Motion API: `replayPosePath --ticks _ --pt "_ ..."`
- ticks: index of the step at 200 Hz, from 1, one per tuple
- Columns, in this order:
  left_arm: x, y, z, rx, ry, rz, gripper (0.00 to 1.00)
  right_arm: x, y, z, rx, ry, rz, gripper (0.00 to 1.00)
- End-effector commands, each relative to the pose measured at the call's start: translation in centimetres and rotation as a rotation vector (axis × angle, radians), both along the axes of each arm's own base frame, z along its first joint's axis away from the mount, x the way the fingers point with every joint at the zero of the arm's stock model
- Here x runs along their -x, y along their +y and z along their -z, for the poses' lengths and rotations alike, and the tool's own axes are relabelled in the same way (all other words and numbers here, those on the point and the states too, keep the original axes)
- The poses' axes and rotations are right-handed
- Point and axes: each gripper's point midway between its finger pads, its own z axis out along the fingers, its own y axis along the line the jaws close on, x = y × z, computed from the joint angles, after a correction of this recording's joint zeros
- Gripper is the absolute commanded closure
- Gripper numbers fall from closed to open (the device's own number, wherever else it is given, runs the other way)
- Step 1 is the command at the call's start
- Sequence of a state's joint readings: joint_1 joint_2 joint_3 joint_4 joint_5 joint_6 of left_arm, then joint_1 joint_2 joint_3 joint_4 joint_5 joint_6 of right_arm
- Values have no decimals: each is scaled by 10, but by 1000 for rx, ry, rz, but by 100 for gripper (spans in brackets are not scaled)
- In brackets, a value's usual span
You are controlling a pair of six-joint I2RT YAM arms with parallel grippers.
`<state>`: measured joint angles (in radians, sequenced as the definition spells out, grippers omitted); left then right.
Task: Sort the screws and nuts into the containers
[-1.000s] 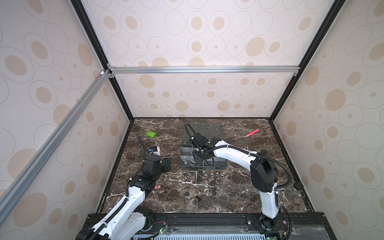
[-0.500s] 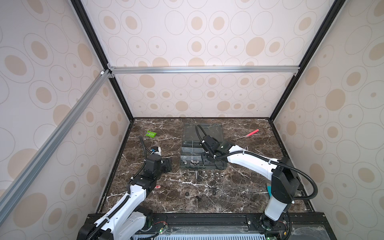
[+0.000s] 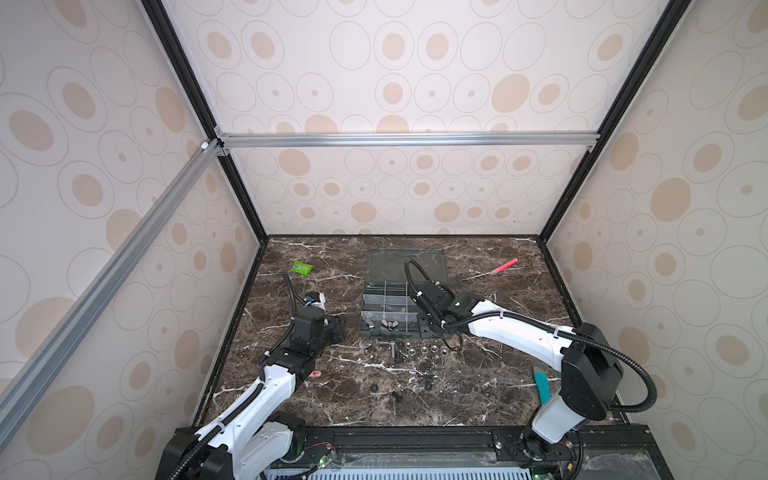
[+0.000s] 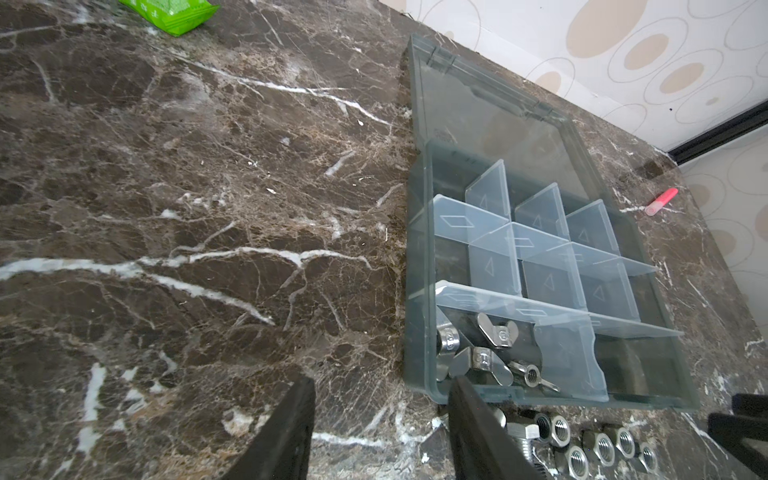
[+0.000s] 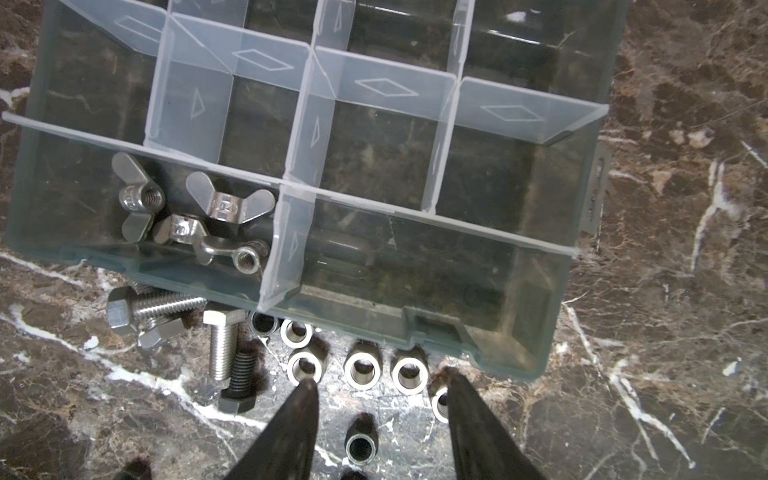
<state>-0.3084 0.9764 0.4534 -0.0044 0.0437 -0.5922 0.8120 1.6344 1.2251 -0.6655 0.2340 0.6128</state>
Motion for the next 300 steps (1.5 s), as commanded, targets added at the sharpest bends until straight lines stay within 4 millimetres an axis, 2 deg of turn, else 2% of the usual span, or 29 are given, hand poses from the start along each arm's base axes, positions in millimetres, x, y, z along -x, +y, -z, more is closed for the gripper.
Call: replayPosePath --ticks 1,240,300 --pt "-6 0 -12 24 -37 -14 48 1 -11 -7 3 -22 41 47" --pt "0 -2 -10 30 -34 6 48 6 -24 -9 13 -28 74 46" --pt "4 -7 -3 65 -14 25 48 7 -26 -10 16 -31 79 46"
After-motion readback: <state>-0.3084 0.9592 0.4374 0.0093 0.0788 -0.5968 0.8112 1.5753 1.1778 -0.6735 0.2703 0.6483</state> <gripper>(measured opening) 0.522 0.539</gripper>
